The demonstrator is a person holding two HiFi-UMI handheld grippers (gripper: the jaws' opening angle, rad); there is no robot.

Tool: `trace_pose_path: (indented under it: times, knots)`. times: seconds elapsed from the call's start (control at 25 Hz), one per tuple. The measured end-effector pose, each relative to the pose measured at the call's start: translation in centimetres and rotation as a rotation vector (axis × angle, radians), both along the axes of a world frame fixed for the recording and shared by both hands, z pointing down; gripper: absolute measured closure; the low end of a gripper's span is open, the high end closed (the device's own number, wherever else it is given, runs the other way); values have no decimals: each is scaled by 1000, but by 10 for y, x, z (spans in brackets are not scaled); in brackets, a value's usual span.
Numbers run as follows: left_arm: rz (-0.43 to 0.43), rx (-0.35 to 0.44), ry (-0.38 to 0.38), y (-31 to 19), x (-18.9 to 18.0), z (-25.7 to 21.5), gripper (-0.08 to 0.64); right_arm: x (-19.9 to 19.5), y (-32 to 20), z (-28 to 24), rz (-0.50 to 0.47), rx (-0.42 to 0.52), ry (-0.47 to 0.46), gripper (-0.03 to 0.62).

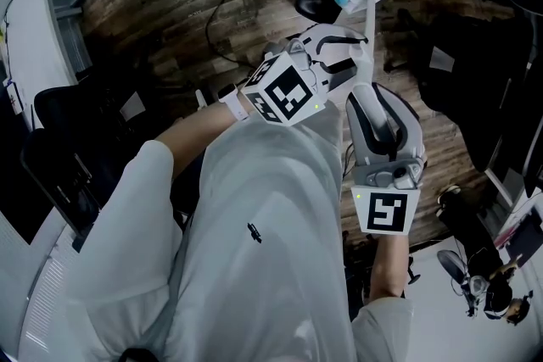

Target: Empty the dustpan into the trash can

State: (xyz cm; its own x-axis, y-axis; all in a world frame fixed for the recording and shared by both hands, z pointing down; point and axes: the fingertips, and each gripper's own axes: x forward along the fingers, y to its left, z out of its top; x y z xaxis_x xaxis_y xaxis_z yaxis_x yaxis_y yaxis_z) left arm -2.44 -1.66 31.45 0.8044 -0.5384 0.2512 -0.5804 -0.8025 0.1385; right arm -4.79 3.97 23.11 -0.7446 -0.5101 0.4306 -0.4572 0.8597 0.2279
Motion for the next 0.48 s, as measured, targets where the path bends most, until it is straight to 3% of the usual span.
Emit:
trace_pose_path:
  times: [0.48]
  knots:
    - [-46, -13, 10, 1, -10, 4, 454, -14, 0, 2, -70, 19, 23, 456]
